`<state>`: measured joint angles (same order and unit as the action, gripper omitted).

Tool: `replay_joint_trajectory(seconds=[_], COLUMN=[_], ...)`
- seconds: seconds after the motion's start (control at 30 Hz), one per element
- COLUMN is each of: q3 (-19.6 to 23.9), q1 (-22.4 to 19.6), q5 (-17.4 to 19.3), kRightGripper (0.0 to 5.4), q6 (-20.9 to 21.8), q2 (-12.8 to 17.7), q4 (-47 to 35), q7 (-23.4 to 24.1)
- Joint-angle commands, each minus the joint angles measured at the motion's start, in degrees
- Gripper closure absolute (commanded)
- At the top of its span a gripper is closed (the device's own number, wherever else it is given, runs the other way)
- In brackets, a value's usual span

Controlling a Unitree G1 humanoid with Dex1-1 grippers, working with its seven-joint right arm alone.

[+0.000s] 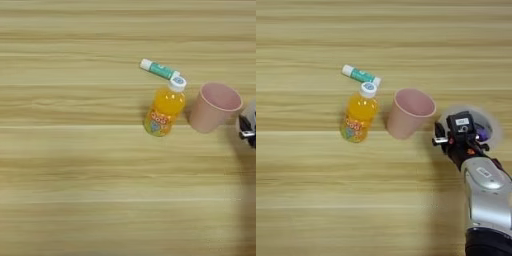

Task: Move the objects on the table

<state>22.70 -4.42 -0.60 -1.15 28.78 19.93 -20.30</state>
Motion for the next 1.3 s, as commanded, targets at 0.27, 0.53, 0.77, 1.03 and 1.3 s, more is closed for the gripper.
replay_joint_trajectory(seconds=[0.27,0.53,0.77,1.03,1.3], q3=[0.2,0.0,0.0,0.5,0.6], q1=[-4.8,-4.5,-3.4,-0.7,5.7], q5=[0.7,0.8,0.8,1.0,0.7], kRightGripper=[3.77,2.86,2.26,1.39,0.52], q6=[3.8,3.9,3.8,3.0,0.5], q2=[4.1,4.0,3.8,3.4,1.9], q4=[1.4,0.8,-0.6,-5.1,-15.2], q7=[1.3,1.5,1.8,2.3,2.7])
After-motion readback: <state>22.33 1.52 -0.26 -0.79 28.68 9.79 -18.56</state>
